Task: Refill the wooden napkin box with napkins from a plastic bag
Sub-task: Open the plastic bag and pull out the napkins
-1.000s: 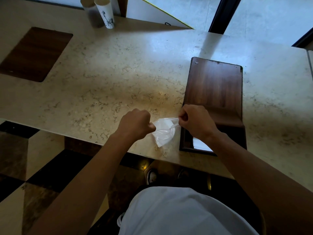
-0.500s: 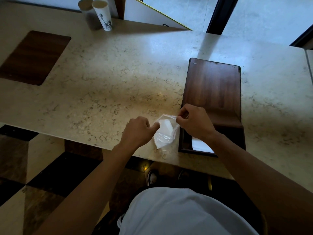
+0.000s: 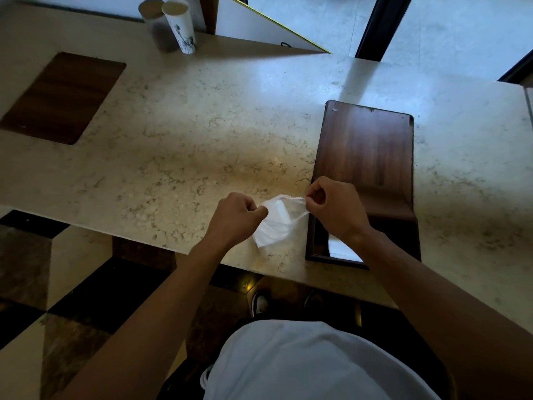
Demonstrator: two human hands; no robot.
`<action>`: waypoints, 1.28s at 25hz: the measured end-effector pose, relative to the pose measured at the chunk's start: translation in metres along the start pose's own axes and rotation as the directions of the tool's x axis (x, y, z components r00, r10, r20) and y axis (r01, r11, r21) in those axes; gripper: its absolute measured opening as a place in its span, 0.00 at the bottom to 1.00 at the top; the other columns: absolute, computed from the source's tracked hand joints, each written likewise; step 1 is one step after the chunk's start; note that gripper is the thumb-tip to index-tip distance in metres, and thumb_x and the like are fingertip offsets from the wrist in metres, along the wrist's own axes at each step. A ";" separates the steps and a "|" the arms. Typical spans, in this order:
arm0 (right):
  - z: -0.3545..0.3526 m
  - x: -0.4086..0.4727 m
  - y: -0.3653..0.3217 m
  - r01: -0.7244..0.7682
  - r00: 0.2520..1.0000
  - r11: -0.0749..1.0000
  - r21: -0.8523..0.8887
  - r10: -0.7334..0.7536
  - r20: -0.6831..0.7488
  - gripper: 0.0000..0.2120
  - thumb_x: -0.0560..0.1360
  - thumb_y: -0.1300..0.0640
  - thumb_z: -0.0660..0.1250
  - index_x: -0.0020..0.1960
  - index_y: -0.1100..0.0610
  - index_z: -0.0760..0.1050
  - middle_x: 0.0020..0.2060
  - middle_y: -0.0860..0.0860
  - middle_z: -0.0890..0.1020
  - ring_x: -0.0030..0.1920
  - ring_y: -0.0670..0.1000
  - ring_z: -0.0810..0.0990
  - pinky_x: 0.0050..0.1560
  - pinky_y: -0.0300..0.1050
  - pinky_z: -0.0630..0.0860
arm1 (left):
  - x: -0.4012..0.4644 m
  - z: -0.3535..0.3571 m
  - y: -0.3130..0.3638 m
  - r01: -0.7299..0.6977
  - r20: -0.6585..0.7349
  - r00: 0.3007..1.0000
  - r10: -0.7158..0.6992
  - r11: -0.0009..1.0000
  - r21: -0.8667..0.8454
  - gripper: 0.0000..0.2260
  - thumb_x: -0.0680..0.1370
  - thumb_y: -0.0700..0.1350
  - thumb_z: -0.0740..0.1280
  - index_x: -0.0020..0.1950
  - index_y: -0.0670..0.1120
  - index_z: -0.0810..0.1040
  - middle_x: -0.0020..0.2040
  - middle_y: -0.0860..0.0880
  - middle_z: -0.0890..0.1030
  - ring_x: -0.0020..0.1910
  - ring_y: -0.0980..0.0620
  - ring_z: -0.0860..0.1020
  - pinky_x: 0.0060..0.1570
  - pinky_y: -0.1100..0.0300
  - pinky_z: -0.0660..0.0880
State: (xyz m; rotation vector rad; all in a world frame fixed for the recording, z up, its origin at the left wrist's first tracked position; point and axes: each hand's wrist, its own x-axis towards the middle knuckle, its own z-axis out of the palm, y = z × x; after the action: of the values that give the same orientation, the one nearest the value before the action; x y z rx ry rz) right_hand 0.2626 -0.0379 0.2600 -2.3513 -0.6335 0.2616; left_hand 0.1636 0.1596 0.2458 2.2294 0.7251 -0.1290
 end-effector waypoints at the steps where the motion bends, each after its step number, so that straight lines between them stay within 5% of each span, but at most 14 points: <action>1: 0.002 -0.001 -0.001 0.006 1.000 1.000 0.004 -0.006 0.005 0.05 0.75 0.57 0.74 0.50 0.54 0.80 0.43 0.46 0.81 0.39 0.42 0.79 0.44 0.40 0.81 | -0.001 0.002 0.001 -0.001 0.003 1.000 0.001 1.000 -0.024 0.17 0.72 0.49 0.69 0.34 0.35 0.77 0.27 0.47 0.74 0.24 0.55 0.68 0.28 0.60 0.66; 4: 0.006 -0.006 -0.014 0.059 0.998 0.997 0.042 -0.058 -0.029 0.06 0.75 0.59 0.73 0.52 0.55 0.80 0.48 0.45 0.77 0.42 0.41 0.76 0.44 0.32 0.75 | -0.004 0.011 0.005 -0.015 0.010 1.000 0.016 0.996 -0.087 0.19 0.74 0.49 0.69 0.35 0.33 0.76 0.30 0.39 0.80 0.26 0.51 0.72 0.30 0.58 0.68; 7: 0.011 -0.005 -0.029 0.118 0.989 0.990 0.083 -0.125 0.077 0.06 0.77 0.61 0.69 0.51 0.57 0.83 0.44 0.48 0.83 0.40 0.43 0.81 0.43 0.37 0.79 | -0.008 0.018 0.010 -0.019 0.023 0.999 0.023 0.990 -0.138 0.20 0.75 0.50 0.68 0.35 0.32 0.76 0.36 0.35 0.83 0.29 0.47 0.75 0.32 0.55 0.69; 9: 0.015 -0.002 -0.034 0.036 0.959 0.997 0.070 -0.054 0.278 0.10 0.80 0.62 0.65 0.54 0.59 0.85 0.47 0.51 0.87 0.42 0.47 0.84 0.46 0.41 0.82 | -0.008 0.019 0.012 -0.023 0.020 0.999 0.026 0.990 -0.142 0.20 0.76 0.50 0.68 0.35 0.33 0.77 0.36 0.35 0.83 0.30 0.47 0.75 0.33 0.54 0.70; 12: 0.018 0.006 -0.030 -0.002 0.901 1.000 0.003 0.000 0.433 0.12 0.80 0.66 0.63 0.56 0.62 0.84 0.50 0.53 0.87 0.44 0.46 0.81 0.43 0.30 0.73 | -0.012 0.019 0.015 -0.069 -0.004 0.998 0.069 0.987 -0.147 0.19 0.77 0.49 0.67 0.35 0.35 0.78 0.34 0.38 0.82 0.29 0.49 0.75 0.34 0.55 0.72; 16: 0.022 0.011 -0.030 0.068 0.877 0.997 0.029 -0.073 0.475 0.10 0.78 0.69 0.63 0.51 0.61 0.82 0.43 0.45 0.79 0.45 0.50 0.82 0.37 0.28 0.70 | -0.021 0.019 0.021 -0.138 0.101 0.981 0.166 0.960 -0.243 0.17 0.80 0.52 0.67 0.34 0.47 0.78 0.32 0.45 0.82 0.29 0.52 0.77 0.35 0.55 0.75; 18: 0.022 0.009 -0.025 -0.037 0.892 0.988 0.149 -0.035 0.450 0.13 0.78 0.68 0.66 0.60 0.60 0.80 0.48 0.46 0.80 0.50 0.52 0.85 0.40 0.28 0.77 | -0.022 0.017 0.020 -0.130 0.116 0.978 0.172 0.943 -0.305 0.19 0.81 0.57 0.65 0.36 0.46 0.79 0.32 0.44 0.82 0.30 0.46 0.79 0.37 0.49 0.78; 21: 0.016 0.007 -0.015 -0.255 0.875 0.896 0.363 0.054 0.481 0.31 0.75 0.67 0.72 0.74 0.49 0.71 0.53 0.54 0.84 0.51 0.55 0.86 0.48 0.52 0.85 | -0.018 0.015 0.006 -0.057 -0.007 0.998 0.058 0.957 -0.284 0.21 0.81 0.61 0.62 0.41 0.46 0.81 0.36 0.47 0.83 0.35 0.47 0.82 0.37 0.53 0.77; 25: 0.001 0.006 -0.004 -0.396 0.866 0.761 0.514 0.123 0.486 0.27 0.77 0.67 0.70 0.72 0.49 0.73 0.54 0.59 0.84 0.46 0.59 0.88 0.48 0.59 0.85 | -0.002 0.011 -0.024 0.152 -0.127 0.975 -0.183 0.963 -0.222 0.15 0.79 0.59 0.63 0.51 0.47 0.77 0.50 0.47 0.81 0.48 0.47 0.80 0.42 0.56 0.74; 29: -0.014 -0.002 0.005 -0.389 0.873 0.695 0.604 0.068 0.483 0.19 0.78 0.71 0.65 0.66 0.59 0.78 0.63 0.57 0.81 0.47 0.63 0.87 0.47 0.63 0.85 | 0.013 0.005 -0.043 0.297 0.017 0.951 -0.309 0.898 -0.324 0.28 0.75 0.65 0.68 0.65 0.45 0.76 0.61 0.46 0.79 0.57 0.48 0.78 0.53 0.51 0.77; 32: -0.029 -0.010 0.005 -0.379 0.866 0.597 0.707 -0.042 0.499 0.22 0.77 0.67 0.68 0.66 0.49 0.79 0.61 0.54 0.84 0.44 0.62 0.88 0.42 0.53 0.85 | 0.014 -0.002 -0.046 0.385 0.308 0.920 -0.241 0.699 -0.603 0.30 0.71 0.65 0.74 0.63 0.45 0.80 0.62 0.42 0.83 0.58 0.42 0.83 0.57 0.43 0.81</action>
State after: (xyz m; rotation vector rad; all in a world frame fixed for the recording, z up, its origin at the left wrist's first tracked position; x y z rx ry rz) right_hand 0.2658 -0.0627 0.2788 -1.4448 -0.3639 1.0189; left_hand 0.1503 0.1922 0.2129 1.3773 0.8722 -0.2326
